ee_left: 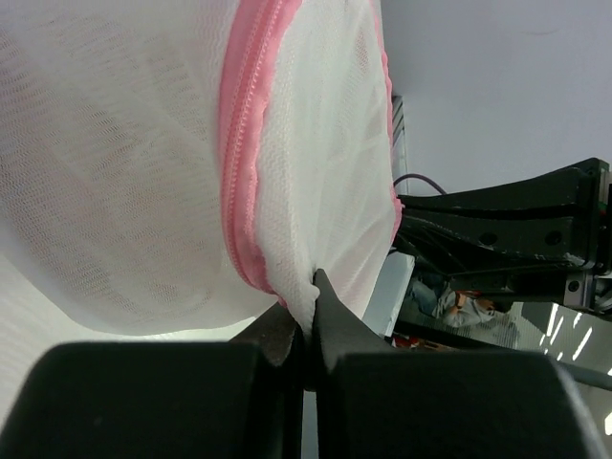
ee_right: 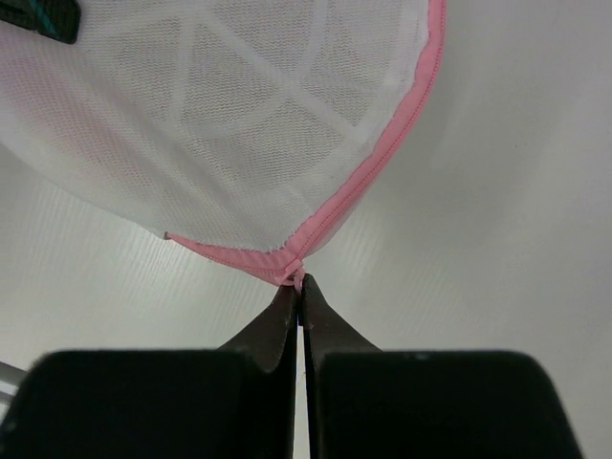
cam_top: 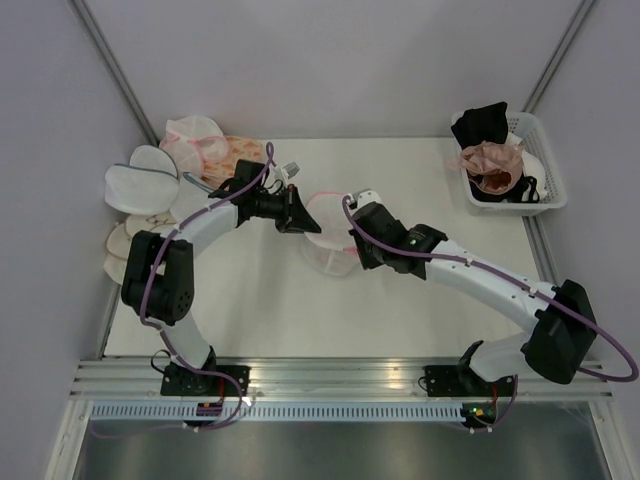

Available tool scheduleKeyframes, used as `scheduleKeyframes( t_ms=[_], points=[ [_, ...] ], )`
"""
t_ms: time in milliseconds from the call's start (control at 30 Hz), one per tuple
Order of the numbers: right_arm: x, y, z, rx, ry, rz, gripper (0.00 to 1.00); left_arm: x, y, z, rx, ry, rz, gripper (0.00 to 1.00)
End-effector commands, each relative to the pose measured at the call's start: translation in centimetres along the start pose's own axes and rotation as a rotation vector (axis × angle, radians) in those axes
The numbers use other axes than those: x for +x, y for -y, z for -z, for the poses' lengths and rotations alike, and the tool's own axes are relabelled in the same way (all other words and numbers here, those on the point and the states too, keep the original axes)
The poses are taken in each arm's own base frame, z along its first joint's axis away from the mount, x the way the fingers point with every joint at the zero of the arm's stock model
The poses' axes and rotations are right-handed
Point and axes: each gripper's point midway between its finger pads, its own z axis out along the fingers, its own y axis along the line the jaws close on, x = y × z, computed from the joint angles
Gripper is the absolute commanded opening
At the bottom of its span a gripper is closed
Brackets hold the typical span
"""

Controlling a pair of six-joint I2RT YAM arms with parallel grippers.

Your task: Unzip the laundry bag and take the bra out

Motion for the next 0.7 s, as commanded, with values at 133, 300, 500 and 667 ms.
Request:
scheduleKeyframes(
  t_ms=[133,300,500,667],
  points=[
    [3.0,0.4,2.7,-0.091,-0.118,0.064,0.42,-0.6,-1.6,1.8,-0.03,0.005,-0.04,0.02],
    [3.7,-1.9,2.6,-0.223,-0.129,0.059,0.51,-0.9,-1.4,1.8,-0.026,0.009,-0.042,0.02],
    [3.0,-5.0,2.7,-0.401,-0.034,0.003,0.52,-1.1,-1.6,1.4,-0.006,-0.004,-0.024,0.02],
    [1.7,-5.4,1.0,-0.413,0.098,-0.032,0.5,-1.0,-2.0,1.1,0.002,-0.016,-0.011,0.02]
  ],
)
